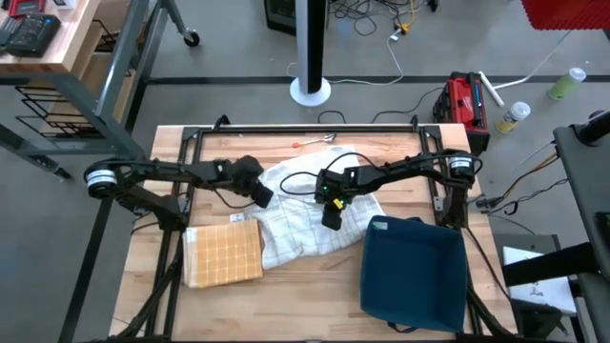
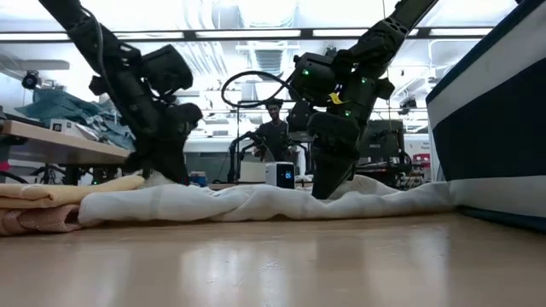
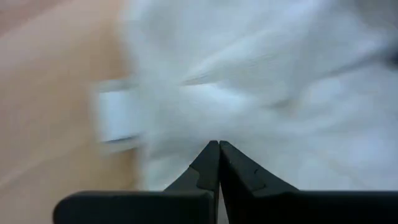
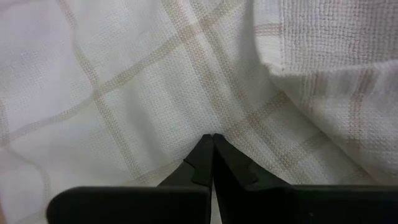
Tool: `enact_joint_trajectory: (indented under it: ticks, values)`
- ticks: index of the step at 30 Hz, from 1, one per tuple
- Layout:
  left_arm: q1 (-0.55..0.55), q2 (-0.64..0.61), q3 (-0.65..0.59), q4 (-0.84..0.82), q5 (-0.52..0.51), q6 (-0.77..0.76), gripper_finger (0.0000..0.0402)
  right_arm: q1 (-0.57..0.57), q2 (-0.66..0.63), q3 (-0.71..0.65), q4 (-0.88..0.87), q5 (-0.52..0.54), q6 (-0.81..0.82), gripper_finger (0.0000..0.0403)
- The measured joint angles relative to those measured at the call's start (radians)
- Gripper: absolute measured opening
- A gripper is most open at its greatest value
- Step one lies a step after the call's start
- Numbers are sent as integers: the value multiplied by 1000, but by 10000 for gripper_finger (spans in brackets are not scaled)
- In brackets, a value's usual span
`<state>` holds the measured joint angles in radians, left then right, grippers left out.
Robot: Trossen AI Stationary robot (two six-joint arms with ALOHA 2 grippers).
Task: Fold towel
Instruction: Fold the white towel
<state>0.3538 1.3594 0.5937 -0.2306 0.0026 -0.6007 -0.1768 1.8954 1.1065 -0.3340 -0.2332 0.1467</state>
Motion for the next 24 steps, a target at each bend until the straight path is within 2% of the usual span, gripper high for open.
enact_joint_trajectory:
  ticks: [6,9,13,15,20,21,24]
  values:
    - [-9,33,-25,182,165,36,0,0,0,-1,5,1,1,0]
    - [-9,45,-14,186,169,36,0,0,0,-1,6,1,3,0]
    - [-9,-2,32,164,145,50,0,0,0,-3,9,1,2,0]
    - [-11,-41,51,40,54,62,0,0,0,-4,11,-2,0,0]
    - [-19,-104,95,-198,-424,66,0,0,-1,-6,23,-3,0,0]
    - [-15,-103,95,-203,-477,66,0,0,-1,-7,27,-1,0,0]
    - [0,-104,58,-229,-494,51,0,0,2,-8,36,-4,0,0]
